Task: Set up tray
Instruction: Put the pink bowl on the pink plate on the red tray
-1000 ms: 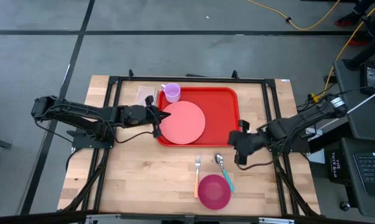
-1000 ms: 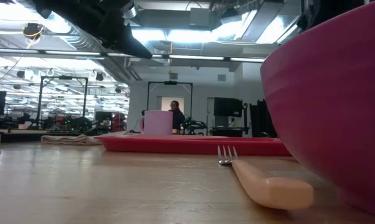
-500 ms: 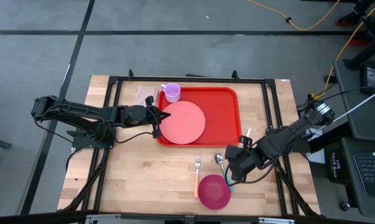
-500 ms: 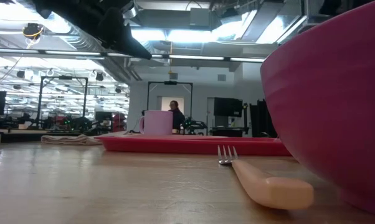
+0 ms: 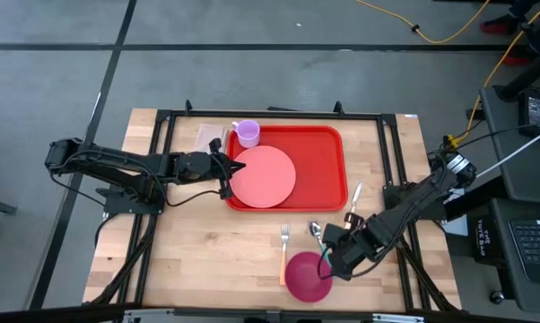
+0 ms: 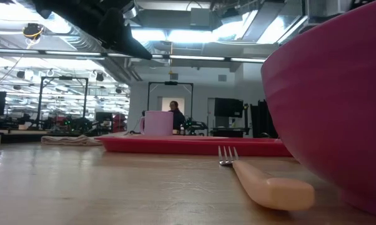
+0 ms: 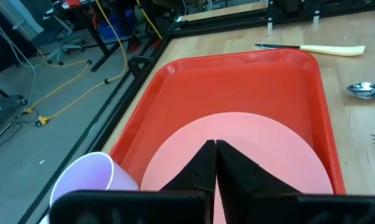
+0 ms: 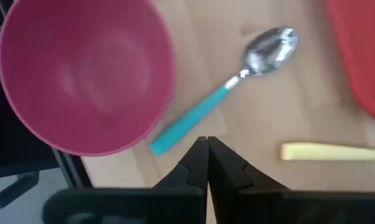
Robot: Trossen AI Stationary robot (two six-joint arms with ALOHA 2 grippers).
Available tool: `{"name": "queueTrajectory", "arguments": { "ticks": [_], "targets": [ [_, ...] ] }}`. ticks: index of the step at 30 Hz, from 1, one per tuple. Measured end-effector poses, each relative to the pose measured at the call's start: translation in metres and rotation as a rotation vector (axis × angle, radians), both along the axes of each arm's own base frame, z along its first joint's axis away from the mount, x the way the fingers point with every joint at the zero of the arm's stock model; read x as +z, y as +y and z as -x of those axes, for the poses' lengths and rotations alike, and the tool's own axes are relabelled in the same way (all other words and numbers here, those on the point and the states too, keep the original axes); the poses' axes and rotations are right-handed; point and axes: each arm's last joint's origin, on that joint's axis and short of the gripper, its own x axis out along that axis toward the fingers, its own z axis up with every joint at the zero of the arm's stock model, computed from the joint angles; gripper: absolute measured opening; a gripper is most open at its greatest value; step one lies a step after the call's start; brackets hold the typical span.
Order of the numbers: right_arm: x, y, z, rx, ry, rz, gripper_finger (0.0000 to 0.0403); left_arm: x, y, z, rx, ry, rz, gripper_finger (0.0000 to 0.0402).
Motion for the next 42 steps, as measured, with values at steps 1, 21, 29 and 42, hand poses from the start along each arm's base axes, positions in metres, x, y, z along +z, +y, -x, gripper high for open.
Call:
{"name": "queueTrajectory", "arguments": {
  "ticks": [1,21,29,42],
  "targets": [
    [-0.002,0.003,-0.001,0.006,0.0,-0.002,0.0007,0.0,0.0,0.0,0.0,0.0,0.0,0.0004],
    [-0.008,0.011,-0.004,-0.173,0.003,-0.077,0.0029,0.0,0.0,0.0,0.001,0.0,0.0,0.0006],
    [-0.007,0.011,-0.005,-0.194,-0.033,-0.059,0.0104,0.0,0.0,0.0,0.003,0.002,0.002,0.0003],
    [-0.015,0.015,-0.009,-0.229,-0.072,-0.008,0.0172,-0.001,-0.001,0.0,0.003,-0.014,0.061,0.0002]
  ]
}}
